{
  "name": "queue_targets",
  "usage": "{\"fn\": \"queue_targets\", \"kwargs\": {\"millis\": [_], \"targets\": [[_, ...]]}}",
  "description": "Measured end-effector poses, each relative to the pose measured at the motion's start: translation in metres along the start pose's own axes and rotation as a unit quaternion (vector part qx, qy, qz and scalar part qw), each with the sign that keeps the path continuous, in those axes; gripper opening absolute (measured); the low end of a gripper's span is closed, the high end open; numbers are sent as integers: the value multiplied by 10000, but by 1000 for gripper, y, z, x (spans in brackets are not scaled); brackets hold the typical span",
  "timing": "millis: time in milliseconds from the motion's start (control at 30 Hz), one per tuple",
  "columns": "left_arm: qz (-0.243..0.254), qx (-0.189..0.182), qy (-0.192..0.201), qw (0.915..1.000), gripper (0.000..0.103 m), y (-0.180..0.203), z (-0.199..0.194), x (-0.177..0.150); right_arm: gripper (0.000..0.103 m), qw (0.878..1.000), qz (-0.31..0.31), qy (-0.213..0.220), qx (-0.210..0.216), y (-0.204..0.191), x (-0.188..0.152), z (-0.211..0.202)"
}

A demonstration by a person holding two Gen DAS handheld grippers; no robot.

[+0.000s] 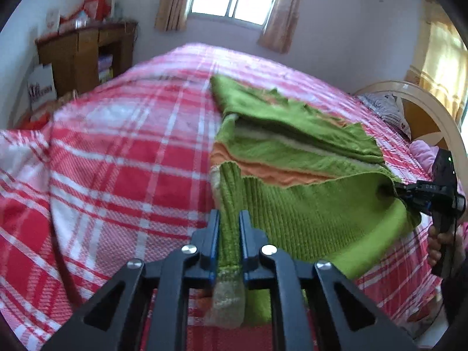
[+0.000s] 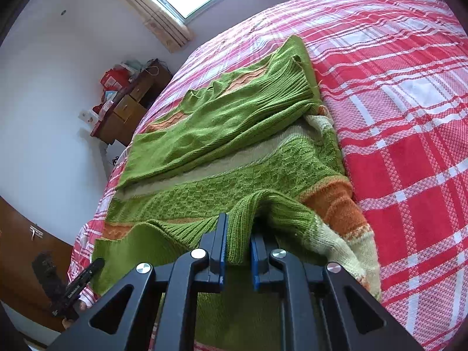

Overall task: Fold small clothes
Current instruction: 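Hold the hem over the body with the right tool while the left tool pinches and smooths the hem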

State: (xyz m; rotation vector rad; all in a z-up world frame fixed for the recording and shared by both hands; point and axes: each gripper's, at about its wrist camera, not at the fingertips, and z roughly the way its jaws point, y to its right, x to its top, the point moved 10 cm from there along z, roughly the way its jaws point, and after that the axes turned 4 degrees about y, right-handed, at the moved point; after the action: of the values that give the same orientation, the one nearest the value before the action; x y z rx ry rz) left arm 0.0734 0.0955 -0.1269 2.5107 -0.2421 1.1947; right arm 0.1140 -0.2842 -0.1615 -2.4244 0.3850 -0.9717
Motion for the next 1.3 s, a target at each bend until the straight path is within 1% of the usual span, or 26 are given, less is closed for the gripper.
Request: {"fn": "queue_targets", "kwargs": {"millis": [33, 100, 167, 267, 333, 400, 433, 500, 633, 700, 733, 767, 800, 900, 967, 1067, 1167, 1267, 1300], "targets": [[141, 16, 131, 9998, 11, 5, -5, 3, 14, 10000, 2, 2, 14, 0, 0, 0], [322, 33, 273, 9991, 11, 11, -9, 9, 17, 10000, 17, -2, 80, -2, 0, -2], [504, 154, 315, 9981, 11, 14, -11, 11, 22, 9999, 50, -18, 151, -3, 0, -3], [612, 164, 407, 9972, 12, 19, -13, 14, 22, 9999, 71, -14, 146, -2, -2, -3], [801, 232, 563, 9949, 12, 22, -20, 15, 22, 9998, 91, 0, 154, -2, -2, -3], [951, 200, 689, 9929, 12, 26, -26, 17, 22, 9998, 93, 0, 161, -2, -2, -3], [1009, 150, 691, 9924, 12, 27, -26, 16, 22, 9998, 99, 2, 164, -2, -2, -3], [1111, 213, 557, 9920, 20, 27, -18, 12, 22, 9998, 112, 7, 166, -2, -2, -3], [1018, 378, 368, 9934, 28, 18, -5, 6, 22, 9998, 117, 5, 169, -2, -2, -3], [929, 454, 407, 9938, 33, 13, -6, 8, 22, 9998, 129, 2, 176, -2, -2, -3], [885, 466, 438, 9940, 35, 12, -7, 8, 22, 9998, 133, 0, 179, -2, -2, -2], [831, 465, 461, 9944, 40, 11, -8, 9, 23, 9997, 141, 0, 183, -2, -3, -2], [766, 451, 458, 9950, 42, 9, -8, 9, 22, 9997, 149, 0, 187, -2, -3, -2], [668, 522, 350, 9958, 42, 4, -3, 6, 23, 9996, 181, 9, 207, -1, -3, -1], [609, 475, 269, 9967, 42, 3, 0, 3, 23, 9996, 190, 6, 218, -1, -3, -1], [789, 404, 335, 9955, 42, 11, -2, 1, 23, 9996, 201, 2, 222, -1, -3, -1], [1045, 514, 238, 9929, 42, 16, 2, -3, 23, 9995, 226, 11, 222, -1, -4, -1], [929, 402, 166, 9947, 42, 17, 4, -7, 23, 9995, 211, 28, 221, -1, -4, -1], [881, 353, 184, 9953, 38, 18, 3, -7, 23, 9995, 220, 24, 223, -1, -4, -1]]}}
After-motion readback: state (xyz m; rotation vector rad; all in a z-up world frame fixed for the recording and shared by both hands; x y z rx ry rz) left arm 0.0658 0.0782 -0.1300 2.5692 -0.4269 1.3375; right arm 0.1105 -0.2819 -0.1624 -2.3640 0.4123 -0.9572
